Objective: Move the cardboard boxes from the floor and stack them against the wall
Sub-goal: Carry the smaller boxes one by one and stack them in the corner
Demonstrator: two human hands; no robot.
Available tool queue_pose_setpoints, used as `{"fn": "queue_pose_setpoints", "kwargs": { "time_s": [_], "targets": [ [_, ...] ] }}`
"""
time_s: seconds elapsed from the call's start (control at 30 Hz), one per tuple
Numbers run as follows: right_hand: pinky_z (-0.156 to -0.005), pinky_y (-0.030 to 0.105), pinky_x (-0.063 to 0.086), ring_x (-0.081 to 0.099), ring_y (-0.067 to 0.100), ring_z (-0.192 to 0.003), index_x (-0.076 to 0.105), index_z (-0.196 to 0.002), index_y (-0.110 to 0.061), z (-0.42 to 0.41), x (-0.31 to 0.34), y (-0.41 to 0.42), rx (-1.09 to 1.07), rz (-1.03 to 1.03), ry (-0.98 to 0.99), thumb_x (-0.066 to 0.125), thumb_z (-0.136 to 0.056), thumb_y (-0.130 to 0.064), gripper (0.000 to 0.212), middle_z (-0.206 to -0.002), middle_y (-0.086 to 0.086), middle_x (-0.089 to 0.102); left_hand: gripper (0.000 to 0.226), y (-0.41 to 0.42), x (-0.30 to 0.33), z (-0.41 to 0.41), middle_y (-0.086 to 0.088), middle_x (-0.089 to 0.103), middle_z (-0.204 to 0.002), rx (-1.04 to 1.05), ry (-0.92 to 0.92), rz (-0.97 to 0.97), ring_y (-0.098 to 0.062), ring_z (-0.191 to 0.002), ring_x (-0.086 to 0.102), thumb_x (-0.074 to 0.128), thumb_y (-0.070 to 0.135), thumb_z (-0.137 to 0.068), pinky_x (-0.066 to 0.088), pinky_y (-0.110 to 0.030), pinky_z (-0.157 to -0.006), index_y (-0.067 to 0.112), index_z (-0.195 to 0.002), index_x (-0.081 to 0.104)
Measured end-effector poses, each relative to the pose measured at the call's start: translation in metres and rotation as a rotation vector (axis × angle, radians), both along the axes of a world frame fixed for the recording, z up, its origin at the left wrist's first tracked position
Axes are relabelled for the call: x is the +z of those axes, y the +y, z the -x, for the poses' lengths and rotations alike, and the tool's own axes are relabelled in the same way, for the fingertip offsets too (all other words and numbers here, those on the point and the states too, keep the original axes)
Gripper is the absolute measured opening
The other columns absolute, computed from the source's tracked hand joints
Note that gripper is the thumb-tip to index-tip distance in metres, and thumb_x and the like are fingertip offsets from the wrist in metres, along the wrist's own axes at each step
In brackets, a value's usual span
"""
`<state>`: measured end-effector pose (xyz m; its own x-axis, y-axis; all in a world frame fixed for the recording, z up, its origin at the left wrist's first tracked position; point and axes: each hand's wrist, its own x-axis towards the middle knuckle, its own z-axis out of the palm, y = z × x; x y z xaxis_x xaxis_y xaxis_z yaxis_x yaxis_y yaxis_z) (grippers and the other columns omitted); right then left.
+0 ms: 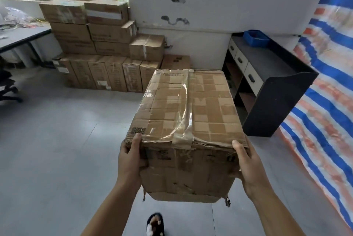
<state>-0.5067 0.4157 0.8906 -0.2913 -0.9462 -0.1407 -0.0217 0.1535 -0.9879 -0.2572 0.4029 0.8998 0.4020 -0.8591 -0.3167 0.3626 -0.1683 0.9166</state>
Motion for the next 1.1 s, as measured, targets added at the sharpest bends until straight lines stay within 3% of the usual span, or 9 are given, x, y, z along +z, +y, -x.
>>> {"fn": "queue_pose_setpoints", "kwargs": {
  "time_s": [0.3,0.53,0.67,0.8,0.9,1.1],
  "targets": [
    [-0.097,0.057,0.046,0.057,0.016,-0.111,0.052,-0.12,-0.049,0.004,-0.005,-0.233,-0.091,0.019,-0.012,0.05,-0.094,-0.04,0.028,-0.115,-0.012,0.064,0.026,-0.25,-0.003,0.005,-0.002,0.062,-0.098,-0.064,-0.004,-0.004,-0.015,-0.082,0.06,0.051,0.036,-0.094,0.048,-0.031,-0.055,0.02,-0.115,0.054],
    [-0.094,0.054,0.049,0.06,0.019,-0.108,0.052,-0.126,-0.04,0.013,0.007,-0.399,-0.138,0.005,-0.055,0.05,-0.094,-0.037,0.032,-0.113,-0.008,0.065,0.024,-0.424,0.013,0.015,-0.001,0.063,-0.097,-0.097,-0.033,0.006,-0.014,-0.08,0.062,0.051,0.036,-0.094,0.047,-0.029,-0.054,0.02,-0.113,0.054],
    [-0.098,0.058,0.045,0.055,0.02,-0.116,0.049,-0.129,-0.045,0.031,-0.001,-0.496,-0.132,0.004,-0.038,0.056,-0.086,-0.051,0.044,-0.124,-0.008,0.061,0.023,-0.522,0.009,0.03,0.0,0.065,-0.096,-0.095,-0.034,0.023,-0.014,-0.08,0.063,0.052,0.037,-0.094,0.049,-0.029,-0.052,0.022,-0.111,0.055],
    [-0.097,0.059,0.045,0.054,0.019,-0.117,0.05,-0.127,-0.047,0.062,-0.007,-0.605,-0.102,0.008,-0.033,0.058,-0.07,-0.065,0.061,-0.124,-0.01,0.06,0.011,-0.626,0.0,0.059,0.0,0.064,-0.099,-0.087,-0.024,0.037,-0.016,-0.085,0.063,0.054,0.037,-0.093,0.053,-0.035,-0.06,0.029,-0.1,0.056],
    [-0.101,0.055,0.043,0.052,0.018,-0.12,0.047,-0.131,-0.046,0.094,-0.006,-0.693,-0.08,0.035,-0.033,0.057,-0.086,-0.051,0.046,-0.128,-0.009,0.058,0.01,-0.706,-0.001,0.087,0.0,0.064,-0.097,-0.064,0.009,0.029,-0.018,-0.086,0.063,0.054,0.037,-0.093,0.054,-0.038,-0.065,0.029,-0.099,0.056],
    [-0.109,0.043,0.037,0.049,0.012,-0.123,0.044,-0.138,-0.036,0.132,0.022,-0.861,-0.025,0.072,0.014,0.054,-0.092,-0.039,0.047,-0.131,-0.01,0.056,0.018,-0.855,0.015,0.125,-0.002,0.065,-0.101,-0.009,0.03,0.035,-0.019,-0.088,0.063,0.055,0.038,-0.092,0.055,-0.043,-0.071,0.026,-0.105,0.057]
  ]
}}
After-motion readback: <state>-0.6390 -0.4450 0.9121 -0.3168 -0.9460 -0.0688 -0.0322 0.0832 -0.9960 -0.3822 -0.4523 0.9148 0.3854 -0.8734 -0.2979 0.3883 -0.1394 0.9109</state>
